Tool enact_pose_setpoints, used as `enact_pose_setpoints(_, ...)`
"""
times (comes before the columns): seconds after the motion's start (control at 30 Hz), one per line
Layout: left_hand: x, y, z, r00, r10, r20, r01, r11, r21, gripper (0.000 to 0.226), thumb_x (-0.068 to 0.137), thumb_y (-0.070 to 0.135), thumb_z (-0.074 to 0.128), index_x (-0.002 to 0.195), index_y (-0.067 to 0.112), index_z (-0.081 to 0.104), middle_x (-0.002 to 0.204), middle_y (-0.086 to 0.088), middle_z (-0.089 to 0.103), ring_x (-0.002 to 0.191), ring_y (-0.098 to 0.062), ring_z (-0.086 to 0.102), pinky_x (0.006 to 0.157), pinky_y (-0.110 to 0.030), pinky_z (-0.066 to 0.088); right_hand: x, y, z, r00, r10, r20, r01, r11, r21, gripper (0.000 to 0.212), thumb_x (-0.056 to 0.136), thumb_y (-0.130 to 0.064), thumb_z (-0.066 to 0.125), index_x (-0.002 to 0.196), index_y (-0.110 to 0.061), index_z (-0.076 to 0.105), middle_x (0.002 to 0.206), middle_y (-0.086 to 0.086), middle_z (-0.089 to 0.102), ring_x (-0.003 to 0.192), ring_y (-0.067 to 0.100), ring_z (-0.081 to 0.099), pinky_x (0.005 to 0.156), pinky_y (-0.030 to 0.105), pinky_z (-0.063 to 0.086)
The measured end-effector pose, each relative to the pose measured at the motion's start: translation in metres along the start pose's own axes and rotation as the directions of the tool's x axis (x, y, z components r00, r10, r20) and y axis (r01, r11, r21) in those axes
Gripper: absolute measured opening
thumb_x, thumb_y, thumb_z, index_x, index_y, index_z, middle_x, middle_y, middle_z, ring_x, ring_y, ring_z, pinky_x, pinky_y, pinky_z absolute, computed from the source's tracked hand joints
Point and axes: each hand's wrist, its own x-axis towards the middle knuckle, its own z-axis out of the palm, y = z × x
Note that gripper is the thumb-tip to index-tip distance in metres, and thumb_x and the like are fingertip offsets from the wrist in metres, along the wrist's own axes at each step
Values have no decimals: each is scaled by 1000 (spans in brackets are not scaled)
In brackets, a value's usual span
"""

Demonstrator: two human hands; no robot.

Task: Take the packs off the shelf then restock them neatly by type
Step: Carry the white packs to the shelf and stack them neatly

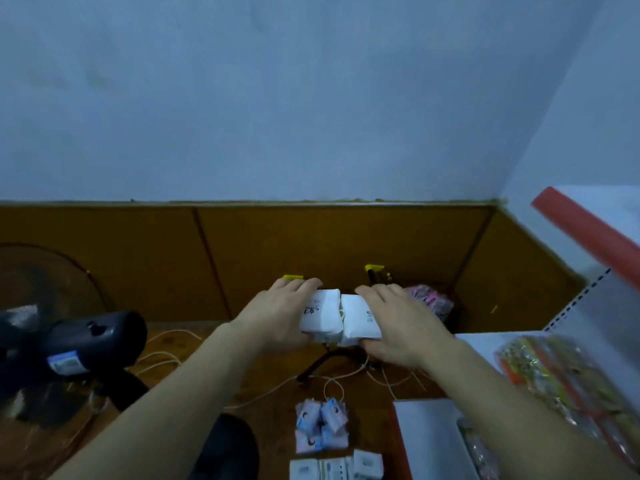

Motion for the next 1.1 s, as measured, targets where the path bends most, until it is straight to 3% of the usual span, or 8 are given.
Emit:
enact_pose_setpoints(0.17,-12,30,-86,996,60,-67,-56,997,48,85,76,50,73,146,30,31,136,5,48,122,-20,42,99,-41,46,-23,2,-87,997,18,-74,-21,999,-45,79,77,-54,67,142,-30,29,135,-6,44,124,21,43,92,42,50)
enact_pose_setpoints(0.33,-20,61,-154,981,148,-128,-143,989,47,87,75,46,75,148,27,32,133,1,48,122,-23,45,98,-40,45,-54,1,-163,989,80,-124,-89,993,-74,81,70,-61,65,140,-32,37,128,-3,52,119,23,49,94,44,49)
enact_pose_setpoints(0.6,-26,111,-208,906,397,-149,-394,918,45,83,77,42,79,146,21,37,132,-5,50,122,-26,48,99,-37,44,-137,-18,-226,930,298,-216,-320,944,-75,75,75,-53,68,141,-31,41,129,-1,52,120,23,49,95,39,47)
enact_pose_setpoints(0.8,-36,175,-216,792,599,-119,-598,800,45,86,76,43,80,148,22,36,134,-3,50,122,-25,49,101,-35,43,-223,-36,-239,832,497,-245,-529,845,-83,88,73,-58,63,149,-31,32,127,1,51,116,23,47,95,45,48)
enact_pose_setpoints(0.87,-40,203,-212,749,654,-112,-655,755,33,86,75,43,81,147,24,38,133,-3,51,121,-25,50,101,-37,44,-255,-41,-240,795,548,-261,-582,810,-73,87,72,-61,64,147,-28,36,126,1,53,115,24,49,96,44,47)
enact_pose_setpoints(0.97,-55,253,-207,652,752,-99,-752,658,51,86,76,44,81,147,23,37,134,-4,51,122,-27,50,101,-35,43,-314,-55,-242,716,633,-294,-673,739,-47,90,68,-66,62,145,-27,40,133,2,54,121,25,50,101,43,45)
enact_pose_setpoints(1.1,-90,327,-202,488,867,-101,-868,494,54,85,74,47,80,146,25,39,130,-3,55,117,-25,53,100,-38,45,-403,-76,-247,574,751,-327,-805,591,-55,86,74,-55,71,147,-27,36,132,1,52,121,25,47,99,42,46)
